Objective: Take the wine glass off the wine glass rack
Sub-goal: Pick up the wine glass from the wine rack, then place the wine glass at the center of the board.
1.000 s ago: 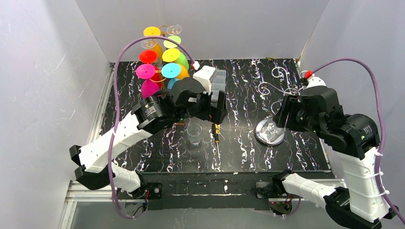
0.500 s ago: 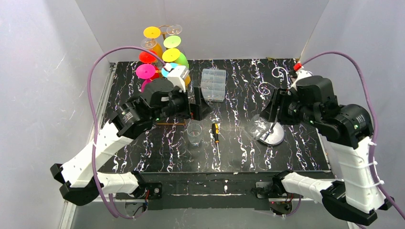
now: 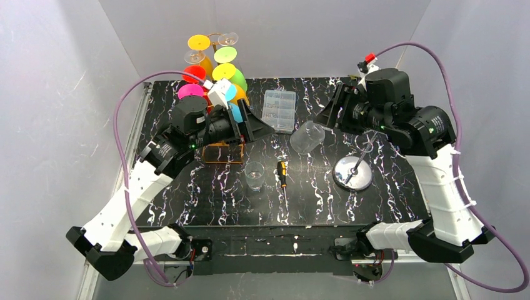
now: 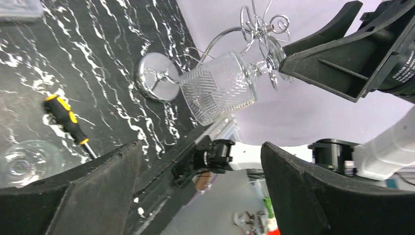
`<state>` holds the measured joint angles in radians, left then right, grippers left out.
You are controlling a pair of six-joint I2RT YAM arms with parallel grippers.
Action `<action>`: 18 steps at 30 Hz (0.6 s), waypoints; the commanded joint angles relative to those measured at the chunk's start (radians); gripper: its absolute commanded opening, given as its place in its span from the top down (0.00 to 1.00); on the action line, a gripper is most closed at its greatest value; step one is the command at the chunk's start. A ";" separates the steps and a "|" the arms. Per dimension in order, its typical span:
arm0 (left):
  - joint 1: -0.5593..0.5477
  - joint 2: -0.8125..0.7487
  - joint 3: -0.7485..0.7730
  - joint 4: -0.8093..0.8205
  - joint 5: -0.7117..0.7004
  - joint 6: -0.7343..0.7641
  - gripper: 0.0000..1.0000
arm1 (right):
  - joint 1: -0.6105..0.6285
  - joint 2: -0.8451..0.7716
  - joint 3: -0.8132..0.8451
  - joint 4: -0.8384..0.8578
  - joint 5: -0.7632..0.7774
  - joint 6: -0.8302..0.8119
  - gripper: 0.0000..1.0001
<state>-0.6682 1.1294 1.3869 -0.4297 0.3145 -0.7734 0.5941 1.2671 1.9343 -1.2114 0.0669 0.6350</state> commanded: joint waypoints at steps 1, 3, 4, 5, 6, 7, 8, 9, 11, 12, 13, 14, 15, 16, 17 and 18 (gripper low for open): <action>0.041 -0.033 -0.064 0.167 0.150 -0.146 0.13 | 0.001 0.001 0.067 0.175 -0.036 0.078 0.75; 0.057 -0.037 -0.108 0.234 0.184 -0.204 0.15 | 0.001 0.007 0.071 0.203 -0.043 0.098 0.75; 0.063 -0.038 -0.129 0.272 0.201 -0.232 0.17 | 0.001 0.010 0.075 0.216 -0.046 0.105 0.74; 0.069 -0.040 -0.149 0.309 0.215 -0.263 0.18 | 0.001 0.013 0.080 0.225 -0.049 0.114 0.74; 0.074 -0.042 -0.167 0.350 0.228 -0.292 0.19 | 0.001 0.014 0.084 0.238 -0.051 0.122 0.74; 0.080 -0.043 -0.187 0.394 0.242 -0.324 0.20 | 0.001 0.016 0.087 0.251 -0.056 0.131 0.74; 0.087 -0.042 -0.205 0.439 0.255 -0.357 0.22 | 0.001 0.018 0.090 0.263 -0.059 0.141 0.74; 0.093 -0.041 -0.221 0.484 0.271 -0.384 0.23 | 0.001 0.020 0.093 0.275 -0.061 0.149 0.73; 0.099 -0.041 -0.230 0.509 0.283 -0.407 0.27 | 0.001 0.029 0.102 0.291 -0.091 0.161 0.73; 0.100 -0.041 -0.227 0.513 0.285 -0.409 0.28 | 0.001 0.029 0.102 0.303 -0.100 0.167 0.73; 0.102 -0.041 -0.223 0.516 0.289 -0.412 0.30 | 0.001 0.028 0.098 0.317 -0.108 0.173 0.73; 0.103 -0.038 -0.217 0.519 0.292 -0.416 0.32 | 0.001 0.028 0.095 0.333 -0.116 0.178 0.73; 0.105 -0.035 -0.214 0.527 0.297 -0.423 0.33 | 0.001 0.027 0.091 0.345 -0.122 0.184 0.73; 0.106 -0.033 -0.212 0.543 0.301 -0.434 0.33 | 0.000 0.026 0.086 0.359 -0.131 0.190 0.73; 0.107 -0.030 -0.211 0.556 0.306 -0.451 0.35 | 0.001 0.025 0.082 0.372 -0.141 0.195 0.73; 0.108 -0.027 -0.213 0.576 0.308 -0.463 0.37 | 0.001 0.025 0.077 0.389 -0.152 0.201 0.73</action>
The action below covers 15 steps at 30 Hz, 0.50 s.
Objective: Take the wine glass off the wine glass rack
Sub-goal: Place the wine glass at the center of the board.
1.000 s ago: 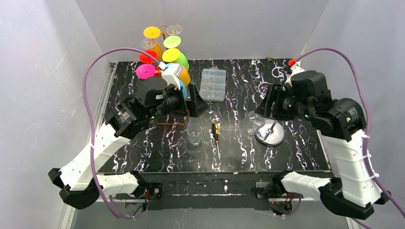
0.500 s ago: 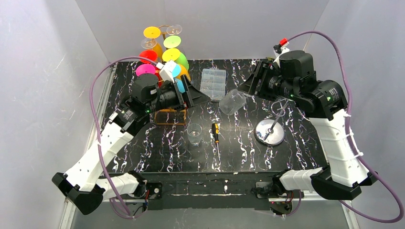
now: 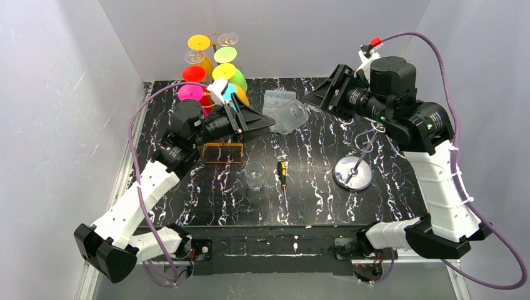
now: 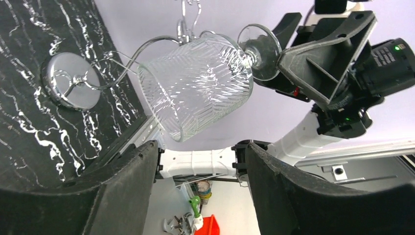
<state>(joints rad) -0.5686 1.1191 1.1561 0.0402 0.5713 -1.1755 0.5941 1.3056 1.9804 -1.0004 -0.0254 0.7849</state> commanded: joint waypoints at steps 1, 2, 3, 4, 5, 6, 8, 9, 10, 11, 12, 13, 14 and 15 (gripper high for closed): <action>0.009 -0.012 0.019 0.113 0.054 -0.068 0.38 | 0.001 -0.016 0.026 0.187 -0.064 0.059 0.73; 0.010 -0.009 0.019 0.120 0.056 -0.077 0.38 | 0.001 -0.019 0.021 0.199 -0.068 0.065 0.73; 0.010 -0.005 0.018 0.129 0.058 -0.085 0.40 | 0.001 -0.021 0.019 0.209 -0.069 0.070 0.73; 0.010 -0.005 0.017 0.139 0.058 -0.092 0.41 | 0.000 -0.022 0.018 0.217 -0.072 0.073 0.73; 0.011 -0.005 0.014 0.156 0.058 -0.102 0.42 | 0.001 -0.023 0.017 0.227 -0.077 0.075 0.72; 0.011 -0.004 0.011 0.173 0.056 -0.111 0.42 | 0.001 -0.022 0.015 0.232 -0.081 0.077 0.72; 0.013 0.003 0.005 0.230 0.055 -0.142 0.45 | 0.000 -0.025 0.001 0.244 -0.084 0.078 0.72; 0.015 0.006 0.000 0.268 0.056 -0.166 0.48 | -0.001 -0.033 -0.014 0.259 -0.090 0.081 0.72; 0.016 0.015 0.005 0.302 0.058 -0.184 0.55 | -0.001 -0.038 -0.032 0.282 -0.101 0.090 0.71; 0.016 0.016 0.006 0.318 0.054 -0.192 0.60 | 0.000 -0.040 -0.042 0.298 -0.110 0.097 0.71; 0.016 0.016 0.010 0.337 0.052 -0.200 0.66 | 0.000 -0.043 -0.051 0.303 -0.113 0.103 0.71; 0.016 0.015 0.010 0.353 0.049 -0.206 0.69 | -0.002 -0.046 -0.057 0.308 -0.109 0.106 0.71; 0.016 0.014 0.008 0.367 0.044 -0.217 0.72 | -0.002 -0.050 -0.063 0.315 -0.105 0.110 0.71; 0.018 0.016 0.007 0.395 0.039 -0.237 0.78 | -0.005 -0.055 -0.078 0.331 -0.105 0.120 0.71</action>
<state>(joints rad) -0.5518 1.1507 1.1526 0.2970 0.6098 -1.3640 0.5896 1.2881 1.9179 -0.7876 -0.1085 0.8761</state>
